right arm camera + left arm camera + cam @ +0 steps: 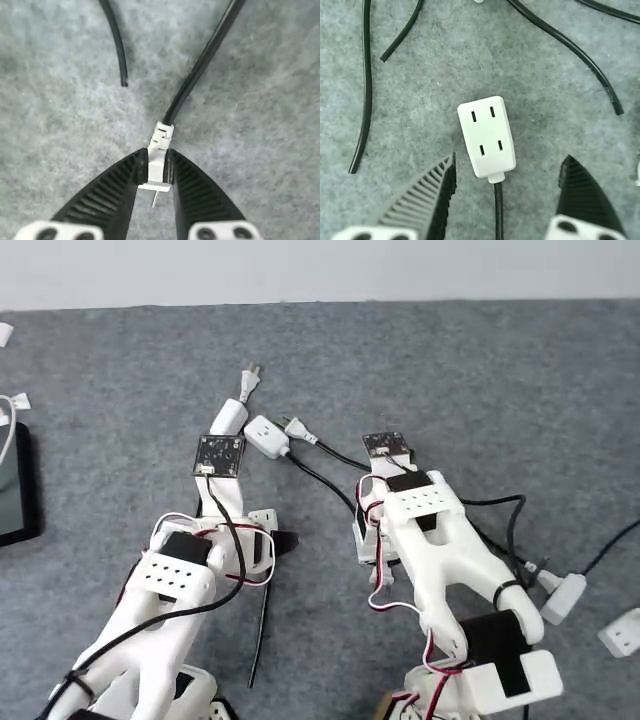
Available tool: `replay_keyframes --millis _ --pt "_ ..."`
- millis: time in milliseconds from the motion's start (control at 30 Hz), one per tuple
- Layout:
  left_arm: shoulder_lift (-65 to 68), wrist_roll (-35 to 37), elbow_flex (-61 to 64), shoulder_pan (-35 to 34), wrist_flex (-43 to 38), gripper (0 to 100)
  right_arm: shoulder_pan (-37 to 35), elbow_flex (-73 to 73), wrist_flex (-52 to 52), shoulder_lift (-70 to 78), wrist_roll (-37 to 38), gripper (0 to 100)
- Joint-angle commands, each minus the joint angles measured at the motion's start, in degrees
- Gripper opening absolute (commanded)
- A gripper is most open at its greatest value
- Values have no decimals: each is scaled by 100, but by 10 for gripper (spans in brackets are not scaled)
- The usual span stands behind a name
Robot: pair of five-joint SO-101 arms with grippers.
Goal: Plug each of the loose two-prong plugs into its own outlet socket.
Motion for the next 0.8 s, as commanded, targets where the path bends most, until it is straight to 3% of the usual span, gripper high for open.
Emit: replay_keyframes --millis 0,233,767 --pt "-26 -123 -66 9 -132 307 31 -88 -145 -40 -70 76" --pt "-26 -132 -66 9 -132 307 40 -431 -127 418 -484 80" --pt "-18 -202 -48 18 -123 307 75 -580 -409 593 -510 76"
